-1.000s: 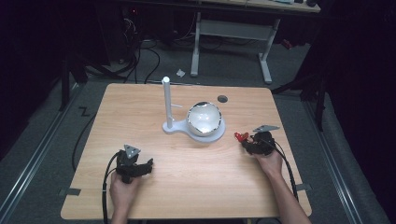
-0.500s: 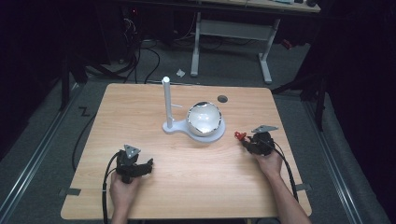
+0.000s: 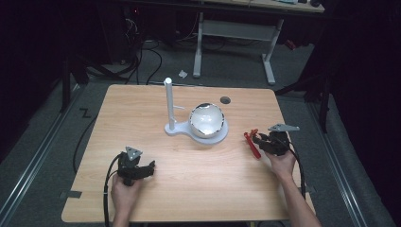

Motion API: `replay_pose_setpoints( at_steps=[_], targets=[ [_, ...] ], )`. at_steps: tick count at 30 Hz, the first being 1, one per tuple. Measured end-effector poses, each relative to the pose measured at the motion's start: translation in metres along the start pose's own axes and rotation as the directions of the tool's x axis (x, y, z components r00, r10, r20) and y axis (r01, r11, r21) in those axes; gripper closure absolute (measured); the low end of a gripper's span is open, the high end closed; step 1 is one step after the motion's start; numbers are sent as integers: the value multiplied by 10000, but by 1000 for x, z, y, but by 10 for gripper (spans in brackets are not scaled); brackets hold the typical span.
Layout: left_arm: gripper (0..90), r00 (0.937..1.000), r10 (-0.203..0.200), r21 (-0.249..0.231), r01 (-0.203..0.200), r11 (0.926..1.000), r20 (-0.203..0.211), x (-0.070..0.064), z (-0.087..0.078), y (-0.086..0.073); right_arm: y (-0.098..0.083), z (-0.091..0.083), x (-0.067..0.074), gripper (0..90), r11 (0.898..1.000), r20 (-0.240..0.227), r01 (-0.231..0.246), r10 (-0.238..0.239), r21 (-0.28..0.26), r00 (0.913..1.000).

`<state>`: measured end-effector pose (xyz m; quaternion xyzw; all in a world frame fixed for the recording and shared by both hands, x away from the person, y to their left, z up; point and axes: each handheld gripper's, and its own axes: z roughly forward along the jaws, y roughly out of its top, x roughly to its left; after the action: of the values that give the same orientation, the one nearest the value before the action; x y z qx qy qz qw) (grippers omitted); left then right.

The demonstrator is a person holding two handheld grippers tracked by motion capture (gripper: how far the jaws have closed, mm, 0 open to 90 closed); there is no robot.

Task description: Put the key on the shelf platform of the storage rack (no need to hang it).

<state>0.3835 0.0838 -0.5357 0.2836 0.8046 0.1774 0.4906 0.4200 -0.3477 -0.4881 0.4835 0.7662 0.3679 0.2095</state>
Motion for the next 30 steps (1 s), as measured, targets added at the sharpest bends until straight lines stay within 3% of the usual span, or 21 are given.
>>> replay_pose_setpoints(
  at_steps=[3, 20, 30],
  targets=[
    [197, 9999, -145, -20, 145, 9999, -65, -1, 0, 0, 1, -10, -3, 649, 9992, -114, -264, 260, -316, 9996],
    [197, 9998, -162, -16, 162, 9999, -67, -1, 0, 0, 7, -70, -9, 651, 9870, -318, -418, 373, -1549, 9988],
    [197, 10000, -15, 6, 15, 10000, -5, 0, 0, 0, 13, -88, -3, 652, 9811, -658, -372, 251, -1898, 9975]
  ],
)
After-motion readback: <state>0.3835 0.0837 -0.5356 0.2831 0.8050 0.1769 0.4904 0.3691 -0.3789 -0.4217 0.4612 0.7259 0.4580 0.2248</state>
